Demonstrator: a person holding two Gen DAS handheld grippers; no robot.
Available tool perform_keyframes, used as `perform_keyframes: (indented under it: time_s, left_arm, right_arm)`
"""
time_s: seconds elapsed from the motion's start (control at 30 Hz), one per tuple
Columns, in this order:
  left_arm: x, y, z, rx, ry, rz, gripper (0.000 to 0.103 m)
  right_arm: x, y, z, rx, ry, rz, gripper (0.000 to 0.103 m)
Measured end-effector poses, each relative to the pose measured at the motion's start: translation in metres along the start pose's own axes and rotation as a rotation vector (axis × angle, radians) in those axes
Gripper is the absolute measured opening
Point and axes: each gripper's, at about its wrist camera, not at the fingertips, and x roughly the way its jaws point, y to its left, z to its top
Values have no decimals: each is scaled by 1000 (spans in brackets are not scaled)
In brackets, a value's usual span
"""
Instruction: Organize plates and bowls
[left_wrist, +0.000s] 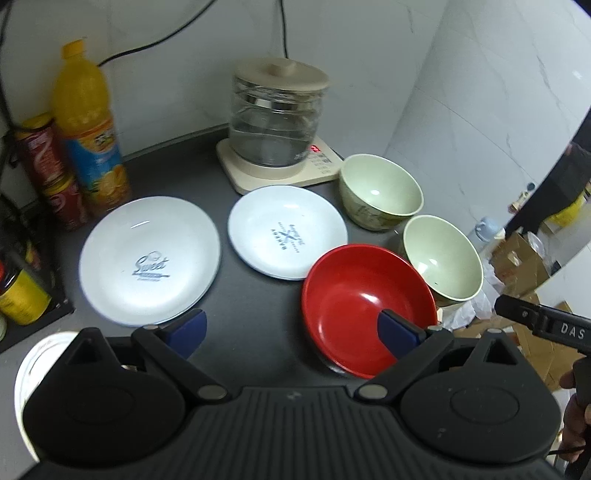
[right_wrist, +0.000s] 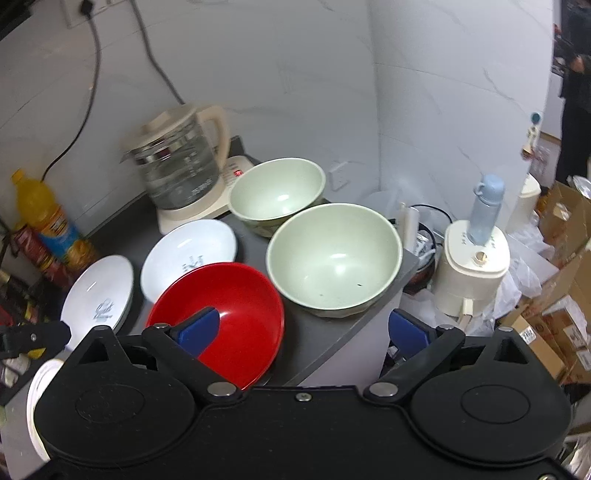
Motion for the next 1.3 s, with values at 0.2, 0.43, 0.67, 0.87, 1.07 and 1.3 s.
perform_keyframes:
  time_s: [0.2, 0.43, 0.67, 0.87, 1.07, 1.3]
  left_arm:
    - [21, -9, 11, -2, 20, -64, 87]
    - [50, -25, 28, -36, 45, -106, 73]
    - [80, -49, 44, -91, 77, -112, 65]
    - [108, -81, 56, -100, 96, -108, 59]
    - [138, -103, 65, -134, 129, -113, 46]
    - [170, -116, 78, -134, 166, -120, 34]
  right_arm:
    - [16, -16, 3, 58, 38, -20, 88]
    - [46, -43, 14, 127, 89, 11, 71]
    - [79, -70, 32, 134, 144, 16, 66]
    - [105, -94, 44, 131, 191, 41, 63]
    - [129, -110, 52, 125, 248, 75, 55]
    - [152, -121, 58, 123, 302, 115, 42]
